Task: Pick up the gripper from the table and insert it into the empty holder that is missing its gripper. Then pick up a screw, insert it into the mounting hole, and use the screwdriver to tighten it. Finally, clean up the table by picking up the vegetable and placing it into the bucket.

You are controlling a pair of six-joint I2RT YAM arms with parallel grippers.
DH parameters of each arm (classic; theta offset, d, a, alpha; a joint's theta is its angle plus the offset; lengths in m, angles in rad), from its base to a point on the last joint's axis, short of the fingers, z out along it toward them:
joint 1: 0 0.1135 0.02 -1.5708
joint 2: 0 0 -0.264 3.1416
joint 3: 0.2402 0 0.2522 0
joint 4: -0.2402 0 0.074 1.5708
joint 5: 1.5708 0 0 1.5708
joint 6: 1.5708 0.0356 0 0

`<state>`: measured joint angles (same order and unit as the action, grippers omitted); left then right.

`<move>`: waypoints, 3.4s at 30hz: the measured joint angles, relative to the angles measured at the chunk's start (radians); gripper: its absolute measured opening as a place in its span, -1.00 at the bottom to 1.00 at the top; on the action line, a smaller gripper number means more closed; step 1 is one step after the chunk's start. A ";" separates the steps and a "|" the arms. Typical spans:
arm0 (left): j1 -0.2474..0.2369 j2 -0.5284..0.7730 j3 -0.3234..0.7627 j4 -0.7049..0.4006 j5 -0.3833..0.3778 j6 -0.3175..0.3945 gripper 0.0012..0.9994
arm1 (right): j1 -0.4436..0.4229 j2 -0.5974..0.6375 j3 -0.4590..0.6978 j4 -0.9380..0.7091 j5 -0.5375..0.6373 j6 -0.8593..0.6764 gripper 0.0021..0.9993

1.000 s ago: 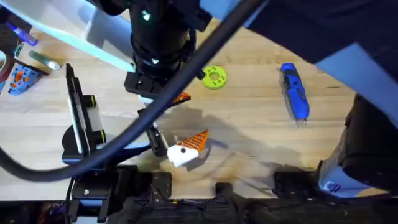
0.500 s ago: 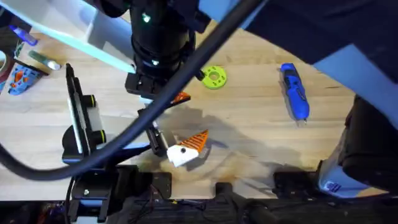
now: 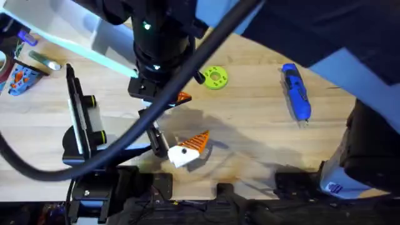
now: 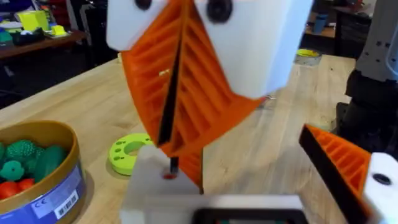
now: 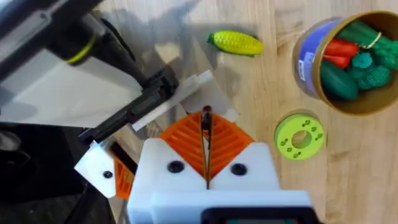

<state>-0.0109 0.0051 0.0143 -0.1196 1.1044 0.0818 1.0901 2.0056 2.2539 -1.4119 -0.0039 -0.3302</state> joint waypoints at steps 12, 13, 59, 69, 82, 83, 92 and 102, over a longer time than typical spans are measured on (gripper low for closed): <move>0.000 0.000 0.000 0.000 0.000 0.000 0.97 | 0.000 0.000 -0.001 0.018 0.000 0.000 -0.99; 0.000 0.000 0.000 0.000 0.000 0.000 0.97 | 0.000 0.000 -0.001 0.017 0.000 0.000 -0.99; 0.000 0.000 0.000 0.000 0.000 0.000 0.97 | 0.000 0.000 -0.059 0.046 0.000 0.000 -0.99; 0.000 0.002 0.000 -0.001 0.002 -0.017 0.97 | 0.000 0.000 -0.091 0.060 0.004 0.000 -0.99; 0.000 0.002 0.000 -0.001 0.002 -0.023 0.97 | -0.002 -0.002 -0.095 0.067 0.004 0.000 -0.99; 0.000 0.002 0.000 -0.001 0.002 -0.023 0.97 | -0.002 -0.002 -0.095 0.067 0.003 0.001 -0.99; 0.000 0.002 0.000 -0.001 0.002 -0.024 0.97 | -0.005 -0.002 -0.095 0.067 0.003 0.001 -0.99; 0.000 0.002 0.000 -0.001 0.002 -0.023 0.97 | -0.007 -0.002 -0.095 0.066 0.006 0.007 -0.48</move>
<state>-0.0109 0.0067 0.0143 -0.1207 1.1069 0.0586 1.0832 2.0037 2.1586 -1.3456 0.0018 -0.3229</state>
